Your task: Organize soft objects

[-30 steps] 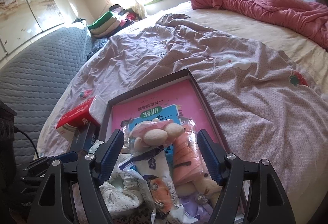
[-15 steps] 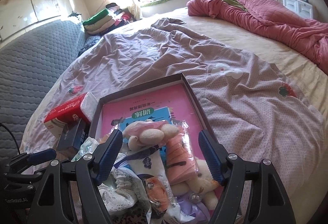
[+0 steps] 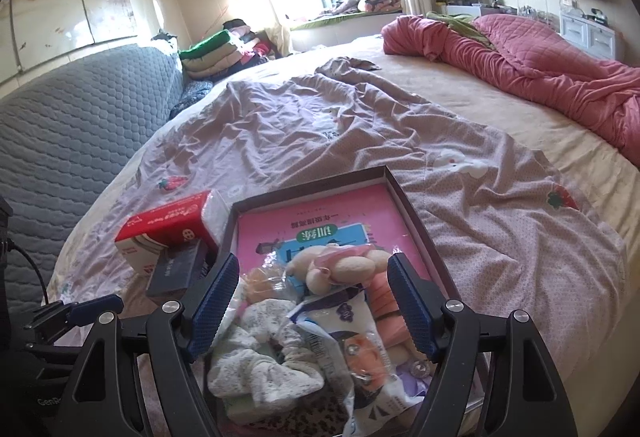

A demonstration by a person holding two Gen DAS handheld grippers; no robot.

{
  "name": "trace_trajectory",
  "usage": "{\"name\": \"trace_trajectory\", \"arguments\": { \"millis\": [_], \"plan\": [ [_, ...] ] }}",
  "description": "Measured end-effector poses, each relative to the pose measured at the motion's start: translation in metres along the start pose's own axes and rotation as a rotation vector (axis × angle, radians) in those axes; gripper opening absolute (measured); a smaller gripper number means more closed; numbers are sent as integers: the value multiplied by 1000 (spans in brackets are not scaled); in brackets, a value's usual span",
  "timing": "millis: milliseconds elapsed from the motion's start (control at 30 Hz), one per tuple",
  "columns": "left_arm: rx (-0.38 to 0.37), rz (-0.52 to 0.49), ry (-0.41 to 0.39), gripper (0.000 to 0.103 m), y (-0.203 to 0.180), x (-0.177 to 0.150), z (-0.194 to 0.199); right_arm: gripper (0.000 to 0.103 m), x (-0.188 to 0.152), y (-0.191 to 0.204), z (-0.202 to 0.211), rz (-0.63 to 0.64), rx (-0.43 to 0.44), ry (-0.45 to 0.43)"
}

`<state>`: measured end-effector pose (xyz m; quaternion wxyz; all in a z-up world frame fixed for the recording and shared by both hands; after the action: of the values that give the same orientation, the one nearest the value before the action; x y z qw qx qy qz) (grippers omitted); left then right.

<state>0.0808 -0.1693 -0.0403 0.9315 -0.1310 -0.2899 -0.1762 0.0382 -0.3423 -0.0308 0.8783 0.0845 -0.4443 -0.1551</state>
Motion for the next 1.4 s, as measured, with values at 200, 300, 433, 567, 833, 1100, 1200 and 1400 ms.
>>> {"name": "trace_trajectory", "arguments": {
  "millis": [200,300,433,567,833,1100,1200,1400],
  "plan": [
    [9,14,-20,79,8,1,13,78,3,19,25,29,3,-43],
    [21,19,-33,79,11,-1,23,78,1,28,37,54,1,-51],
    [43,36,-49,80,13,-8,39,79,-2,38,55,79,14,-59],
    [70,55,-77,81,16,-17,60,80,-5,44,71,100,28,-66],
    [89,80,-85,82,21,-34,82,81,-16,49,92,114,55,-63],
    [113,83,-71,83,21,-52,90,81,-25,56,106,104,91,-51],
    [118,80,-73,83,19,-57,92,81,-30,60,110,82,115,-42],
    [131,82,-67,83,19,-62,95,81,-38,66,115,77,115,-33]
  ]
}}
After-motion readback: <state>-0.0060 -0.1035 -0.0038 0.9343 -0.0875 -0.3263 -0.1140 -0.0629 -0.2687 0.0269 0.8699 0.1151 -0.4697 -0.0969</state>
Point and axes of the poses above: each gripper's, at about its wrist camera, not at the fingertips, and z roughly against the way its jaws point, y to its left, x to its top, the point moved 7 cm from there along -z, roughly the way its jaws point, and after that the axes turned 1 degree about -y, right-handed, at the moved point
